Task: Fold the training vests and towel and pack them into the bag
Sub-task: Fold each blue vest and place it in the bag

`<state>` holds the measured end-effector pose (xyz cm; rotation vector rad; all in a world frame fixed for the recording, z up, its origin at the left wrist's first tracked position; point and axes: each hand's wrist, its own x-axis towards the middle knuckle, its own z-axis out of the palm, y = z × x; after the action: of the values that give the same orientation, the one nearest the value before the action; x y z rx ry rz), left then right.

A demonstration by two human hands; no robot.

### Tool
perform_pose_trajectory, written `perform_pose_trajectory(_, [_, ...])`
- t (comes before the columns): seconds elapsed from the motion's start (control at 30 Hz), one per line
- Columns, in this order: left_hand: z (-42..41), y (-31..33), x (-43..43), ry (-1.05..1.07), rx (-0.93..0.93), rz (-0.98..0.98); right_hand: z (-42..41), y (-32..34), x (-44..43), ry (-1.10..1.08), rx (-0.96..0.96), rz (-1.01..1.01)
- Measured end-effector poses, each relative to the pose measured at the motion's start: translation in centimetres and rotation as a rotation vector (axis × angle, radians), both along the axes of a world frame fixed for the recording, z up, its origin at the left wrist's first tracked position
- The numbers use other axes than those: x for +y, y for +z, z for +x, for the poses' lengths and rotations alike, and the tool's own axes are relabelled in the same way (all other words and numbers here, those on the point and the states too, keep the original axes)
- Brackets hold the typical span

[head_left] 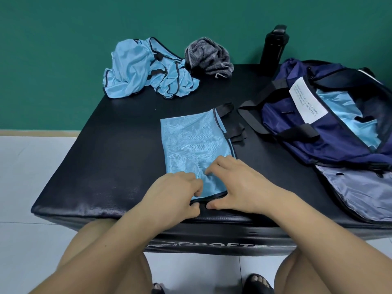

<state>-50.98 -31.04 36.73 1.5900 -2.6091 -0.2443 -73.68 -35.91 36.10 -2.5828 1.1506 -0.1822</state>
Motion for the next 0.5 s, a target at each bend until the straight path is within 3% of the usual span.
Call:
perform_pose_trajectory(0.13, [0.0,-0.1,-0.4,-0.002,0.011,-0.023,0.1,0.0,0.2,0.002,-0.003,-0.013])
perform_pose_trajectory(0.33, [0.6,1.3,-0.6,0.124,0.242,-0.071,-0.1,0.6,0.0,-0.046,0.055,-0.114])
perform_pose_trajectory(0.4, [0.7,1.6,-0.5,0.180,0.310,-0.048,-0.5,1.2,-0.3,-0.112,0.018,-0.119])
perform_pose_trajectory(0.5, [1.2,1.6,-0.6,0.218,0.392,0.004,-1.5,2.2,-0.6,-0.220,-0.191,-0.054])
